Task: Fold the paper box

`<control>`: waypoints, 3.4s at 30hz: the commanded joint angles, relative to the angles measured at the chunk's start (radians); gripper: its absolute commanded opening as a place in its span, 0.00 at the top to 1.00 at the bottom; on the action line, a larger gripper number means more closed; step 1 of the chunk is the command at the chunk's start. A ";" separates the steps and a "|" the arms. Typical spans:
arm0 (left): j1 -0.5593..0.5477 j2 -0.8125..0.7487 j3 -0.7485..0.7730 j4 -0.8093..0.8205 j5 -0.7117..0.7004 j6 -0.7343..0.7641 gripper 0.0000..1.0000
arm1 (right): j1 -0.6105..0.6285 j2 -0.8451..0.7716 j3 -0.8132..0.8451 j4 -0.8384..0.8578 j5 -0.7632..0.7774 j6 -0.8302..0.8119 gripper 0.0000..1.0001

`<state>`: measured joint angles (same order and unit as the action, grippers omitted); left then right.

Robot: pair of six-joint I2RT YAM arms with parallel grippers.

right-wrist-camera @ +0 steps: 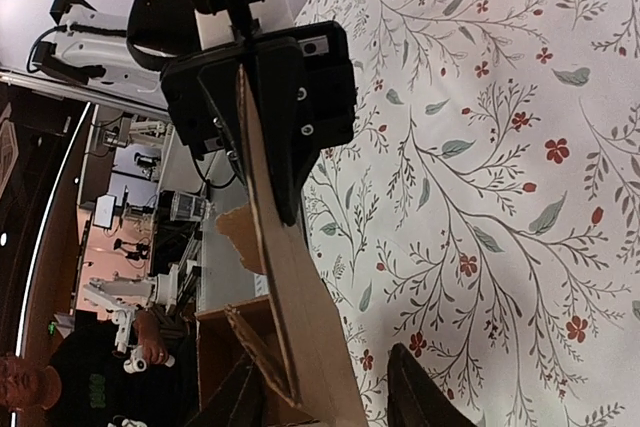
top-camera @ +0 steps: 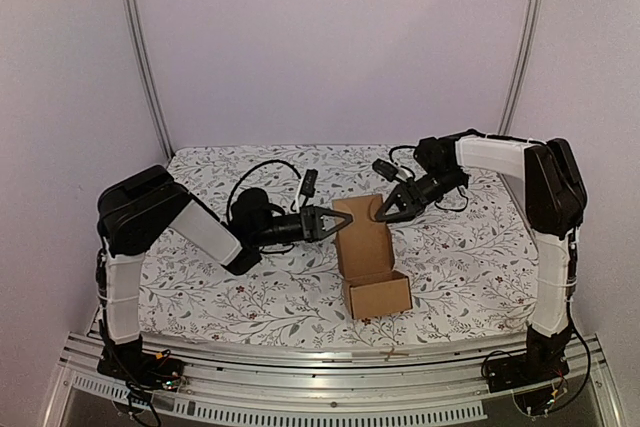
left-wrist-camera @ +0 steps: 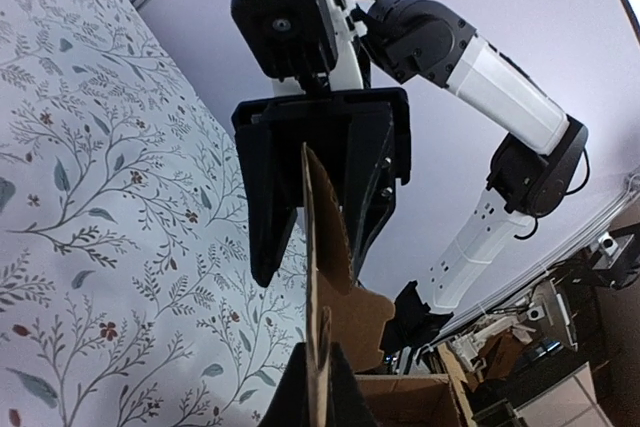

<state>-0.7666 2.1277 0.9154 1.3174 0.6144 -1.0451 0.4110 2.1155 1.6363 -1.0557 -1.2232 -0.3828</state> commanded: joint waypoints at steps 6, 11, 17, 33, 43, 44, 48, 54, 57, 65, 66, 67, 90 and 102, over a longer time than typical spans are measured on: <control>0.027 -0.228 0.134 -0.654 0.117 0.667 0.93 | -0.091 -0.222 0.161 -0.206 0.301 -0.183 0.37; 0.026 -0.258 0.181 -0.768 0.077 0.879 0.80 | -0.082 -0.389 0.090 -0.132 0.452 -0.219 0.32; -0.018 -0.228 0.251 -0.990 -0.061 1.149 0.61 | -0.034 -0.549 -0.051 -0.008 0.603 -0.194 0.32; -0.145 -0.645 0.081 -1.166 -0.873 0.875 0.37 | 0.053 -0.618 -0.331 0.252 0.790 -0.118 0.41; -0.223 -0.693 -0.121 -1.100 -0.935 0.734 0.46 | 0.099 -0.596 -0.078 0.124 0.845 -0.290 0.42; -0.239 -0.688 -0.136 -1.063 -0.942 0.727 0.46 | 0.128 -0.565 -0.024 0.071 0.875 -0.321 0.41; -0.280 -0.651 -0.144 -1.019 -1.038 0.633 0.46 | 0.219 -0.438 0.146 -0.057 0.986 -0.492 0.38; -0.353 -0.619 -0.177 -1.005 -1.129 0.520 0.44 | 0.275 -0.250 0.300 -0.107 1.034 -0.551 0.36; -0.393 -0.601 -0.163 -1.052 -1.144 0.500 0.43 | 0.297 -0.196 0.329 -0.090 1.091 -0.576 0.36; -0.443 -0.536 -0.164 -1.055 -1.149 0.447 0.42 | 0.307 -0.140 0.398 -0.136 1.117 -0.577 0.57; -0.444 -0.531 -0.168 -1.044 -1.150 0.445 0.43 | 0.310 -0.144 0.397 -0.145 1.123 -0.575 0.63; -0.445 -0.525 -0.174 -1.025 -1.150 0.452 0.43 | 0.314 -0.154 0.393 -0.151 1.133 -0.570 0.68; -0.449 -0.260 -0.073 -0.598 -1.225 0.875 0.60 | 0.465 -0.343 0.102 0.017 1.511 -0.255 1.00; -0.443 -0.125 -0.068 -0.284 -1.353 1.052 0.39 | 0.465 -0.341 0.091 0.016 1.495 -0.207 1.00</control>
<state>-1.2037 1.9522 0.8799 0.8410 -0.7006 -0.1017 0.8707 1.8057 1.7462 -1.0473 0.2714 -0.6205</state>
